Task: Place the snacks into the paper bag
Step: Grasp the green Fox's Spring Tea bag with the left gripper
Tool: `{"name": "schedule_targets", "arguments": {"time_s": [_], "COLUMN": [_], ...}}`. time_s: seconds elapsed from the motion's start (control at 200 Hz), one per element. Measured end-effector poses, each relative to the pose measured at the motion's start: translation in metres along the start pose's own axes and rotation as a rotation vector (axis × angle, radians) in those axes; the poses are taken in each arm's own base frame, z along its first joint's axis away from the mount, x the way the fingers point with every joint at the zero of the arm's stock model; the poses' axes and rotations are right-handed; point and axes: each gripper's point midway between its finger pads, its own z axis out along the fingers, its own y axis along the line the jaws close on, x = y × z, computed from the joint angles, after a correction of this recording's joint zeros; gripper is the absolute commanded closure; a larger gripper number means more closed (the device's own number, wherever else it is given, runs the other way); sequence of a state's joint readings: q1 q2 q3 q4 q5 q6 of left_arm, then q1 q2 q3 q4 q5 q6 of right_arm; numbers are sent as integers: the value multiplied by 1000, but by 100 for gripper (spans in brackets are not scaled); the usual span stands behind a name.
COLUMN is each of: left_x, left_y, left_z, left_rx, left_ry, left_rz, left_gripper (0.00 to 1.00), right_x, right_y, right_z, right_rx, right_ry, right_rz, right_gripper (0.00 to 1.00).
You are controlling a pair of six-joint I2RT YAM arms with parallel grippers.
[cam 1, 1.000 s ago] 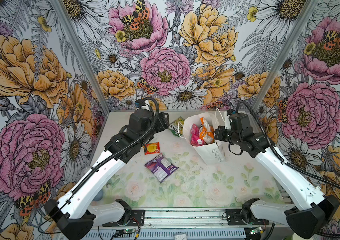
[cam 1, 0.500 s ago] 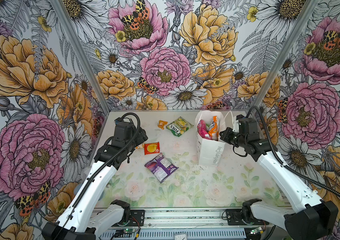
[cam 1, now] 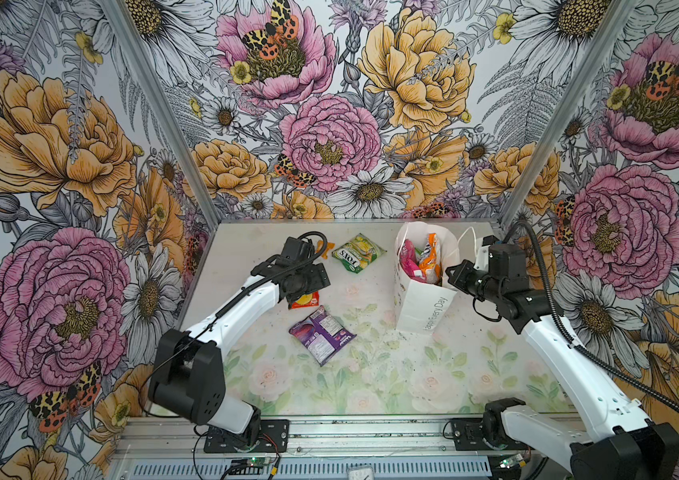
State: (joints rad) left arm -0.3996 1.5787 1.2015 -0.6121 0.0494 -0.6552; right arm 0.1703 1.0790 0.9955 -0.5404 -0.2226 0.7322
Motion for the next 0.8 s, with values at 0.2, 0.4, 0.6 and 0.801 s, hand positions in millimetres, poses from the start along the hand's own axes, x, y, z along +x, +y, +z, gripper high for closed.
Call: {"name": "schedule_targets", "arguments": {"time_s": [0.2,0.4,0.6,0.801], "left_x": [-36,-56,-69,-81], "left_y": [-39,-48,-53,-60], "left_z": [74,133,177,193], "left_rx": [66,57,57,65], "left_ry": [-15,-11,-12,-36], "left_rz": [-33,-94,-136,-174], "left_gripper": [16,22,31,52], "right_x": [0,2,2,2], "right_y": [0,0,-1,-1], "right_z": [0,-4,-4,-4], "right_rx": [0,-2,0,0], "right_ry": [-1,-5,-7,-7], "right_rz": [-12,-19,-20,-24], "right_gripper": [100,100,100,100]}}
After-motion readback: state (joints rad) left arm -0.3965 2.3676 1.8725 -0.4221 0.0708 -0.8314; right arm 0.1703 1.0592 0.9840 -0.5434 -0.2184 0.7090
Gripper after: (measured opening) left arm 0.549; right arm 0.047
